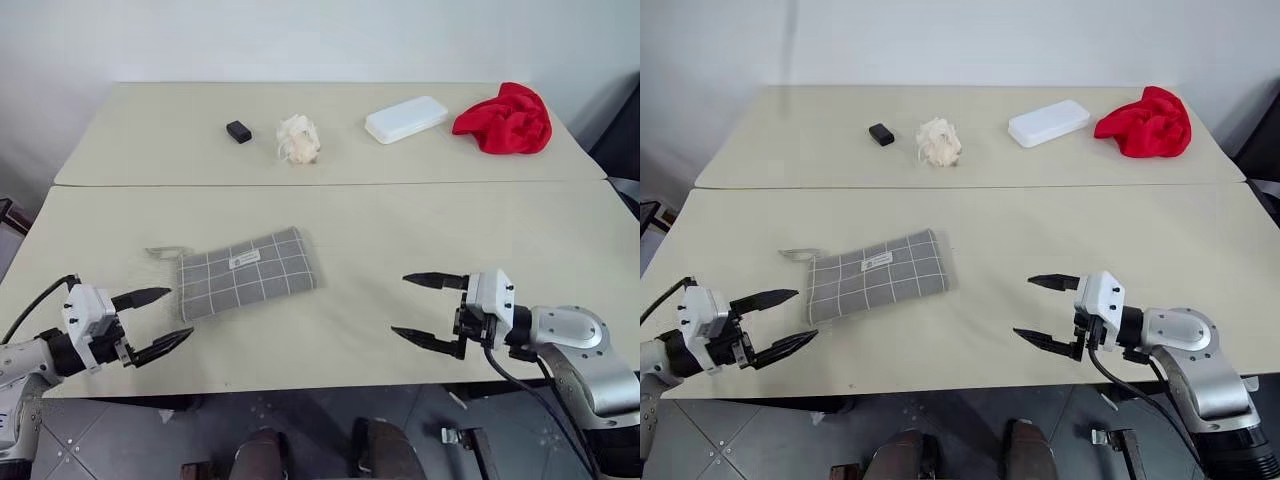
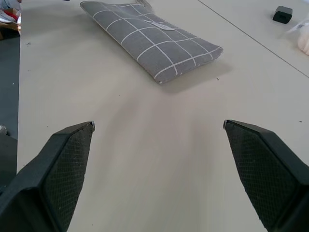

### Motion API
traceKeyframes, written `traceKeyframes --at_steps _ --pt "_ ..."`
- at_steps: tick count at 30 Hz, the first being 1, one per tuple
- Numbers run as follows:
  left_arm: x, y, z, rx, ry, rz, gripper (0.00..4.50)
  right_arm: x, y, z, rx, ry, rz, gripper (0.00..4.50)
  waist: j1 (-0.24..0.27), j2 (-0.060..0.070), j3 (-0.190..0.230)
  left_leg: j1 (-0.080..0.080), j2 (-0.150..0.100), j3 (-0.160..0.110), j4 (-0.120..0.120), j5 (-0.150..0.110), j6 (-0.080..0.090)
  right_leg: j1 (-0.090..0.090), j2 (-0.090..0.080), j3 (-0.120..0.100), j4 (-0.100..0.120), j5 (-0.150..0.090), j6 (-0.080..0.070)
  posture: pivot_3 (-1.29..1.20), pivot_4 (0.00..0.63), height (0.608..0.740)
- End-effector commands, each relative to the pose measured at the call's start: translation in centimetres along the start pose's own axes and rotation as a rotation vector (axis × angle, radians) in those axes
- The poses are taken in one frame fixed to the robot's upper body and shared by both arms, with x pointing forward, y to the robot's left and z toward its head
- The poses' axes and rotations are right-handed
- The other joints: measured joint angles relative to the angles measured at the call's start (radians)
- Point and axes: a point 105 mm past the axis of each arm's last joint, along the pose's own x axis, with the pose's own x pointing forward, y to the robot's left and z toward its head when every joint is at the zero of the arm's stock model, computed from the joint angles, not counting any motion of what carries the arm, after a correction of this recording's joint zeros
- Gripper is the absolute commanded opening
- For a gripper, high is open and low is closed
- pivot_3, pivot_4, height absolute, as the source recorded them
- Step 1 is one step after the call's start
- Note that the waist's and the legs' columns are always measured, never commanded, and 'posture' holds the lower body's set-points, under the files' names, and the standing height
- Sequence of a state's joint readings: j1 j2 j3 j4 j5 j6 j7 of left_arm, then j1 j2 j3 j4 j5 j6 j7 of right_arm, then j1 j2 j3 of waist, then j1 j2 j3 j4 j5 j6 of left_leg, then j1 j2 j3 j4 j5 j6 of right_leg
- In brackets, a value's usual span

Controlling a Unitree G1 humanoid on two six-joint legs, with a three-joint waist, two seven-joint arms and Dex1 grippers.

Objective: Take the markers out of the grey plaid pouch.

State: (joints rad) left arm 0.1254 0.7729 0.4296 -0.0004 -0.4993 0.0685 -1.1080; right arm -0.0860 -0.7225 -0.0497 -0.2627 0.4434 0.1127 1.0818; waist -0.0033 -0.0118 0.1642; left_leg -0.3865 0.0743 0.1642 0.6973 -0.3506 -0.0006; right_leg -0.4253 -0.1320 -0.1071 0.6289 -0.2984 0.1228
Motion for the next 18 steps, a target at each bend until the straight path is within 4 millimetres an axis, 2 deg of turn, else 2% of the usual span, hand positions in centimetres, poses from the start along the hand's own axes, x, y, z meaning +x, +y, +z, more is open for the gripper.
traceKeyframes --at_steps 1,5,8,10,12,13,17,18 --pt "-0.3 0.1 1.2 0.025 -0.025 0.009 4.47 -0.1 -0.1 0.3 -0.01 -0.016 -0.008 4.5 0.0 0.0 0.0 0.0 0.0 0.0 0.0 0.0 0.0 0.0 0.0 0.0 0.0 0.0 0.0 0.0 0.15 0.74" --pt "-1.0 0.8 1.9 -0.102 -0.077 0.047 4.47 1.1 0.0 1.5 0.021 -0.07 0.015 4.5 0.0 0.0 0.0 0.0 0.0 0.0 0.0 0.0 0.0 0.0 0.0 0.0 0.0 0.0 0.0 0.0 0.15 0.74" --pt "-2.8 1.4 2.2 -0.346 -0.103 0.026 4.5 2.9 0.5 2.9 0.003 -0.067 0.086 3.95 -0.005 0.0 0.0 0.0 0.001 0.0 0.0 0.0 0.0 0.0 0.0 0.0 0.002 0.0 0.0 0.0 0.15 0.74" --pt "-3.9 2.4 2.1 -0.49 -0.117 0.066 4.5 4.2 0.2 4.0 -0.011 -0.068 0.089 3.27 -0.012 0.0 0.0 0.0 0.003 0.001 0.0 0.0 -0.001 -0.002 0.001 0.0 0.004 -0.001 -0.001 0.0 0.15 0.74" --pt "-4.7 3.2 2.0 -0.56 -0.116 0.108 4.5 5.4 -0.2 5.2 -0.02 -0.084 0.084 2.52 -0.019 0.0 0.001 0.0 0.003 0.001 0.0 0.0 -0.001 -0.003 0.001 0.0 0.006 -0.001 -0.002 0.0 0.15 0.74" --pt "-4.9 3.7 1.8 -0.608 -0.111 0.133 4.5 5.8 -0.4 5.7 -0.012 -0.089 0.083 2.3 -0.022 0.0 0.001 0.0 0.003 0.001 0.0 0.0 -0.001 -0.003 0.001 0.0 0.006 -0.002 -0.003 0.0 0.15 0.74" --pt "-4.3 4.0 0.1 -0.823 0.02 0.161 4.5 8.1 -1.3 6.2 -0.043 -0.062 0.051 0.81 -0.021 -0.001 0.0 0.0 0.002 0.001 0.0 0.0 -0.002 -0.003 0.001 0.0 0.007 -0.002 -0.003 0.0 0.15 0.74" --pt "-3.9 3.9 -0.4 -0.859 0.069 0.161 4.5 8.9 -1.7 6.2 -0.054 -0.05 0.037 0.61 -0.022 -0.001 0.0 0.0 0.002 0.001 0.0 0.0 -0.002 -0.003 0.001 0.0 0.007 -0.002 -0.003 0.0 0.15 0.74"
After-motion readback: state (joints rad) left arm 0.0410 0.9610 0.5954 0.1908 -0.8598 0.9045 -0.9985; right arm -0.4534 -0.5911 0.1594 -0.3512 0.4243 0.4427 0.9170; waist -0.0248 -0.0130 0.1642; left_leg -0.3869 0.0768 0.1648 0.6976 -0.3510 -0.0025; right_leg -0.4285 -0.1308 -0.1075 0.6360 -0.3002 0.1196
